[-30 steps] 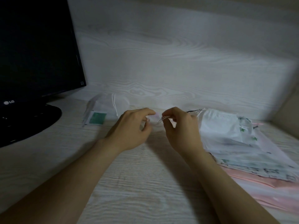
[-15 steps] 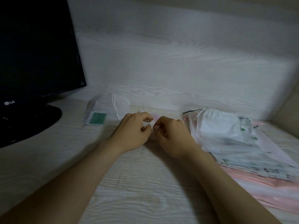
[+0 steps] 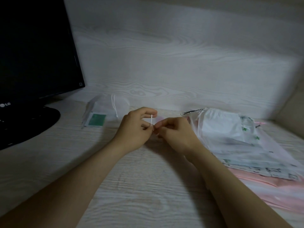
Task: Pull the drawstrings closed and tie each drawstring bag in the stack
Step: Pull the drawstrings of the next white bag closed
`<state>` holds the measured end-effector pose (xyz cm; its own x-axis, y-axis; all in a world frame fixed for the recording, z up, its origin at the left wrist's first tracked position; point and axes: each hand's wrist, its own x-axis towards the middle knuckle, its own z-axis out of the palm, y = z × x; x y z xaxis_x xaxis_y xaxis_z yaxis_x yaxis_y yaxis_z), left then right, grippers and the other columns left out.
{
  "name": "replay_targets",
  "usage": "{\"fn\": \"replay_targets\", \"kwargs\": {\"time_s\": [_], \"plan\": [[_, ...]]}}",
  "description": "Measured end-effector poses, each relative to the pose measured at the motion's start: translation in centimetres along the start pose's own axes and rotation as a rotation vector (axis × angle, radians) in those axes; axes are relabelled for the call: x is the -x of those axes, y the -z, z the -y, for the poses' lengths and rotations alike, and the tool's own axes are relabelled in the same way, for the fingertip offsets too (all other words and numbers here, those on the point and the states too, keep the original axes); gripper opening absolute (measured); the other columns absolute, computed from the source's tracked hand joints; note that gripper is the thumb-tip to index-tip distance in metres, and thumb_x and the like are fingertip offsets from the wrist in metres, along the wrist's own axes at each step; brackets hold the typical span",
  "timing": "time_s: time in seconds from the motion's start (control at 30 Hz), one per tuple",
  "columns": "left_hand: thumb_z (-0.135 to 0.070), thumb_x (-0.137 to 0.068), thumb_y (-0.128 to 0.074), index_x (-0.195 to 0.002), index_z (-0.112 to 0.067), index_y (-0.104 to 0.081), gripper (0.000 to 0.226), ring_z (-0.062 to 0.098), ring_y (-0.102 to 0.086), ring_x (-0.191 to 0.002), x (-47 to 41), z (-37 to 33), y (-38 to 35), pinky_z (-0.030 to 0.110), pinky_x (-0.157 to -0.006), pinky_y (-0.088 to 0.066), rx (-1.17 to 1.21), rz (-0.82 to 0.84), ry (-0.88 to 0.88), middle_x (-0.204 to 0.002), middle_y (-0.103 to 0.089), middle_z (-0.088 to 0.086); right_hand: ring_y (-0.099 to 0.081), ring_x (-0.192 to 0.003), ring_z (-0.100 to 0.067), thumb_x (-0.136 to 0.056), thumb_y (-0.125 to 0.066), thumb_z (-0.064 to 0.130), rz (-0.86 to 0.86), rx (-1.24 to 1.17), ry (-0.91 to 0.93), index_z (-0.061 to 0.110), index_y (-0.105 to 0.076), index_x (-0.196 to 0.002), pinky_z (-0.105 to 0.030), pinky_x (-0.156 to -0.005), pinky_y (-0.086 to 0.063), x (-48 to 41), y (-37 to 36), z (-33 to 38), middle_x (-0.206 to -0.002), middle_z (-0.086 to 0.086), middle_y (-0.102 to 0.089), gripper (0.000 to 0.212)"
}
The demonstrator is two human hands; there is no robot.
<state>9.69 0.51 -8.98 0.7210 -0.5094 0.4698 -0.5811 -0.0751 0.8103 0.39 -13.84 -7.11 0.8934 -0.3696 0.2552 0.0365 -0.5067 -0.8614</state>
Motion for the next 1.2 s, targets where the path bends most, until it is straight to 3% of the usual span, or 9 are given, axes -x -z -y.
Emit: {"fn": "replay_targets", "kwargs": {"time_s": [0.1,0.2,0.4,0.57,0.73,0.87,0.93,1.03,1.2], "plan": [[0.010,-0.090,-0.068,-0.129,-0.024,-0.067,0.052,0.014,-0.079,-0.086,0.1,-0.2,0.1,0.034,-0.089,-0.062,0.056,0.021,0.020,-0.131,-0.069,-0.009,-0.062,-0.058,-0.009,-0.089,-0.065,0.014,-0.022,-0.128,-0.095,0.006,-0.079,-0.074,-0.025,-0.062,-0.047,0.1,-0.1,0.4,-0.068,-0.004,-0.074,0.022],[0.010,-0.090,-0.066,-0.139,-0.025,-0.062,0.060,0.012,-0.079,-0.083,0.2,-0.5,0.1,0.030,-0.089,-0.061,-0.009,0.075,-0.010,-0.142,-0.063,-0.007,-0.052,-0.053,-0.013,-0.089,-0.068,0.019,-0.127,-0.039,-0.038,0.005,-0.073,-0.065,-0.031,-0.058,-0.042,-0.1,-0.5,-0.4,-0.057,-0.008,-0.063,0.029],[0.014,-0.085,-0.062,-0.153,-0.033,-0.048,0.084,0.015,-0.077,-0.102,0.4,-1.2,-0.4,0.027,-0.083,-0.060,-0.025,0.224,-0.081,-0.152,-0.058,-0.006,-0.051,-0.052,-0.007,-0.099,-0.068,0.021,-0.027,-0.132,0.016,0.003,-0.078,-0.077,-0.022,-0.058,-0.040,0.3,-0.4,0.3,-0.057,0.000,-0.065,0.030],[0.008,-0.088,-0.071,-0.153,-0.045,-0.015,0.101,0.029,-0.074,-0.079,0.5,-1.2,-0.3,0.038,-0.079,-0.064,-0.036,0.156,-0.028,-0.132,-0.060,0.000,-0.049,-0.058,-0.011,-0.092,-0.074,0.021,-0.081,-0.392,-0.218,0.013,-0.080,-0.080,-0.026,-0.055,-0.038,-0.3,0.1,0.0,-0.066,-0.002,-0.057,0.016],[0.003,-0.093,-0.070,-0.134,-0.029,-0.032,0.065,0.015,-0.066,-0.076,0.3,-1.3,-0.3,0.033,-0.072,-0.059,0.014,0.178,0.078,-0.103,-0.070,0.004,-0.042,-0.052,-0.012,-0.082,-0.076,0.020,-0.104,-0.584,-0.332,0.012,-0.077,-0.085,-0.029,-0.050,-0.031,-0.8,0.1,-0.1,-0.066,-0.002,-0.050,0.008],[-0.003,-0.095,-0.071,-0.119,-0.020,-0.068,0.029,0.020,-0.066,-0.076,0.3,-1.7,-0.3,0.040,-0.072,-0.058,-0.044,0.208,0.096,-0.089,-0.074,0.004,-0.036,-0.050,-0.011,-0.089,-0.066,0.016,-0.096,-0.690,-0.354,0.010,-0.066,-0.096,-0.027,-0.048,-0.026,-1.0,0.3,0.2,-0.064,-0.001,-0.048,0.009],[-0.004,-0.095,-0.067,-0.103,-0.025,-0.078,0.025,0.028,-0.069,-0.078,0.4,-2.1,-0.3,0.045,-0.069,-0.060,-0.033,0.228,0.118,-0.092,-0.075,0.009,-0.036,-0.050,-0.012,-0.091,-0.068,0.014,-0.096,-0.646,-0.325,0.008,-0.067,-0.093,-0.028,-0.048,-0.026,-0.8,0.4,0.2,-0.066,-0.005,-0.053,0.007],[-0.014,-0.097,-0.062,-0.082,-0.026,-0.079,0.025,0.012,-0.065,-0.071,0.4,-2.6,0.0,0.032,-0.065,-0.055,0.040,0.243,0.204,-0.084,-0.075,-0.001,-0.037,-0.051,-0.013,-0.092,-0.071,0.013,-0.101,-0.575,-0.280,0.010,-0.069,-0.078,-0.028,-0.049,-0.027,-0.6,0.4,0.2,-0.072,-0.011,-0.058,0.015],[-0.024,-0.106,-0.060,-0.097,-0.016,-0.076,0.019,0.005,-0.055,-0.061,0.1,-2.1,0.0,0.023,-0.060,-0.046,0.090,0.171,0.267,-0.068,-0.063,-0.008,-0.049,-0.055,-0.014,-0.091,-0.069,0.008,-0.231,-0.512,-0.311,0.006,-0.074,-0.077,-0.027,-0.048,-0.038,-0.4,0.5,0.1,-0.073,-0.009,-0.064,0.015]]}}
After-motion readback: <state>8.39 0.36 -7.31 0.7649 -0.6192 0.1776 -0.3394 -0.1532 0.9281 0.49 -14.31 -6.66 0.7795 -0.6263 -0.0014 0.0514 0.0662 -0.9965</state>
